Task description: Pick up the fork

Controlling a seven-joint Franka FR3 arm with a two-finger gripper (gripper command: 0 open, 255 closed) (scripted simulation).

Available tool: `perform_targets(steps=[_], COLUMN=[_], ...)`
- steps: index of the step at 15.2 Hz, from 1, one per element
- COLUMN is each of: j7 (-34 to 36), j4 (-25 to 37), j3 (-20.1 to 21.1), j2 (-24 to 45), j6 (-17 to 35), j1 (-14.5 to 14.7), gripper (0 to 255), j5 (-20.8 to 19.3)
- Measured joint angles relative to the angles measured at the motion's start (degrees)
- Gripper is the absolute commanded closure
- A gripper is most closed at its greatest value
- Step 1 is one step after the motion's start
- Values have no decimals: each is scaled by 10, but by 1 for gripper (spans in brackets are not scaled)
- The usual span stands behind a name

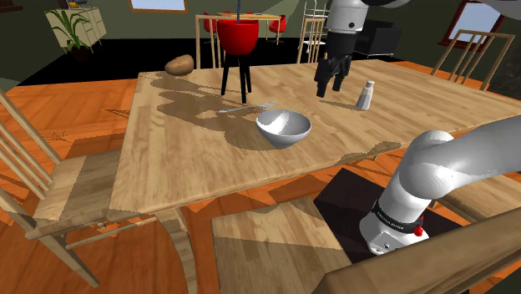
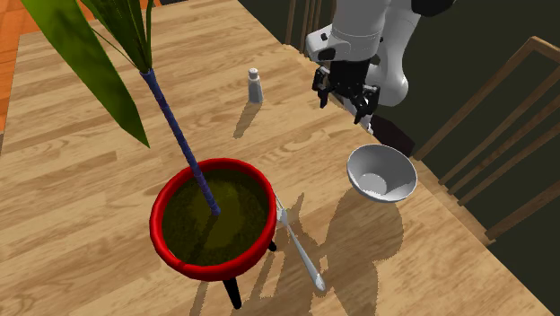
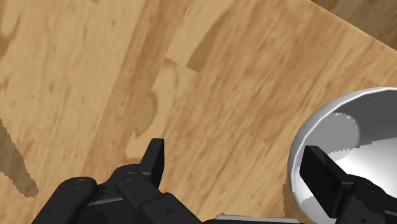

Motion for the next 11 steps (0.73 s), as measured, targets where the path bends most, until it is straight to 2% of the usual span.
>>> perform_targets(steps=[3,11], j7=[-30,-221], j4=[6,91], j3=[-9,-54], j2=[22,190], j6=[15,95], j1=[6,46], gripper=[0,0], j5=[-9,-48])
